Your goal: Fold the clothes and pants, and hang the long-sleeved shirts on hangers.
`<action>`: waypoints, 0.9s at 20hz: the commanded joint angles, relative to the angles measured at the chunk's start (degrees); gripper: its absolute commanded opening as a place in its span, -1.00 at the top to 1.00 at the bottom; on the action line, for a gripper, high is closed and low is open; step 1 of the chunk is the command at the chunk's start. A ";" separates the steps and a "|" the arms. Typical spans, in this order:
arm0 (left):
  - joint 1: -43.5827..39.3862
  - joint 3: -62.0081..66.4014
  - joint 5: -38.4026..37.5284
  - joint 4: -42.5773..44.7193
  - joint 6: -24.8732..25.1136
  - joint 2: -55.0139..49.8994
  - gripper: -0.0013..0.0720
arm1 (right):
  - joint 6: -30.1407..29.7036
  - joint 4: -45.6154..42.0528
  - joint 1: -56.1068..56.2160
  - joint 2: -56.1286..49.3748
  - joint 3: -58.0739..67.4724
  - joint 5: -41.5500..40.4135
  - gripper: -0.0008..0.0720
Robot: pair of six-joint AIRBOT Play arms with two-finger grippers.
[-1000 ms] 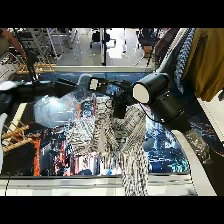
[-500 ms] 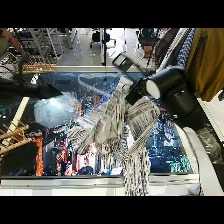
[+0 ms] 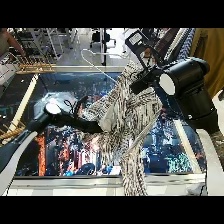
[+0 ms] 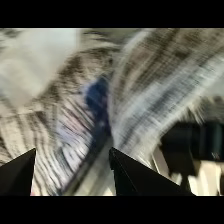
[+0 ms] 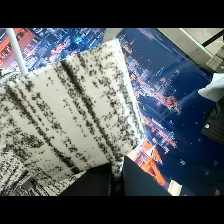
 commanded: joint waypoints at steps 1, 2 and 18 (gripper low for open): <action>-1.86 -5.35 13.49 -0.68 -1.03 -0.76 -0.61 | 0.35 1.14 -0.02 0.09 0.15 -0.17 0.93; -1.88 -5.35 16.65 -1.95 -0.44 -1.38 -0.64 | 0.35 1.70 -0.02 0.09 0.15 -0.24 0.93; 12.57 0.24 20.31 -30.53 15.41 3.91 0.93 | -6.71 21.59 -0.02 6.25 0.15 3.30 0.93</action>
